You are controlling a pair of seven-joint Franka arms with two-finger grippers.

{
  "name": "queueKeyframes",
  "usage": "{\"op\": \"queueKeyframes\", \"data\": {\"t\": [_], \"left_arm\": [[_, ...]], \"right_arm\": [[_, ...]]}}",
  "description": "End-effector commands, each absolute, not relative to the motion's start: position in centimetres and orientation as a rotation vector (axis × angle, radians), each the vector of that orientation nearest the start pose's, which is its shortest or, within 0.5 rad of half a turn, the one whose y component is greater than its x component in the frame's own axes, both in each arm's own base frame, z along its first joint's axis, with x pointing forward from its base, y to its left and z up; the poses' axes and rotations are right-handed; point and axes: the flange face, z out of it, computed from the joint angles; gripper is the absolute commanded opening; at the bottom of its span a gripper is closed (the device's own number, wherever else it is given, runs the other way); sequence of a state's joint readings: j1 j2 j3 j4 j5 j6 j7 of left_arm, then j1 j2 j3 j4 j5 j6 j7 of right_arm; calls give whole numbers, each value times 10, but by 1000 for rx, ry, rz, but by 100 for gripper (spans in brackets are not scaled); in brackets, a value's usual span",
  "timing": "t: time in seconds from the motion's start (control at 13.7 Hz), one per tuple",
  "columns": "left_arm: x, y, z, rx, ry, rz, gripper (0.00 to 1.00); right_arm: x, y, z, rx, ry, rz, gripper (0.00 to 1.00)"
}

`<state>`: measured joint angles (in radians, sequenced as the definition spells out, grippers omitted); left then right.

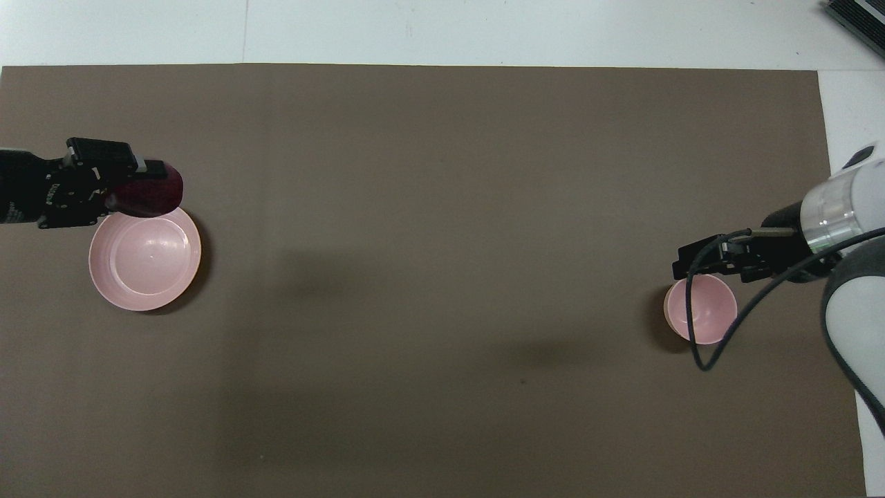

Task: Move apple from plate to bowl
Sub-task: 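Lift the apple with the left gripper while the right gripper reaches forward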

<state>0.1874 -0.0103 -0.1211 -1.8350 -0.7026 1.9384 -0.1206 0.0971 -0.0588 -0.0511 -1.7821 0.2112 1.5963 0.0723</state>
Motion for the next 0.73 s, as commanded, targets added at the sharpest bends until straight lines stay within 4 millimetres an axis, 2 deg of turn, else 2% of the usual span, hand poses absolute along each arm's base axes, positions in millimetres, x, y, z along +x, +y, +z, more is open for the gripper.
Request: {"op": "queueKeyframes", "data": {"t": [0.0,0.15,0.44,0.66], "left_arm": [[568,-17,563,2305,499,64,0],[562,-25,561,2287,425,2,0],[537,-32,566,2190,293,-32,0],[528,-44,566,2135,282,-41,0]], "right_arm": [[515,47,551,-2784,153,211,100],[513,65,542,-2612,325,288,100],[514,110,543,-2366,655,361,100],[517,160,551,-2258,917,398,100]]}}
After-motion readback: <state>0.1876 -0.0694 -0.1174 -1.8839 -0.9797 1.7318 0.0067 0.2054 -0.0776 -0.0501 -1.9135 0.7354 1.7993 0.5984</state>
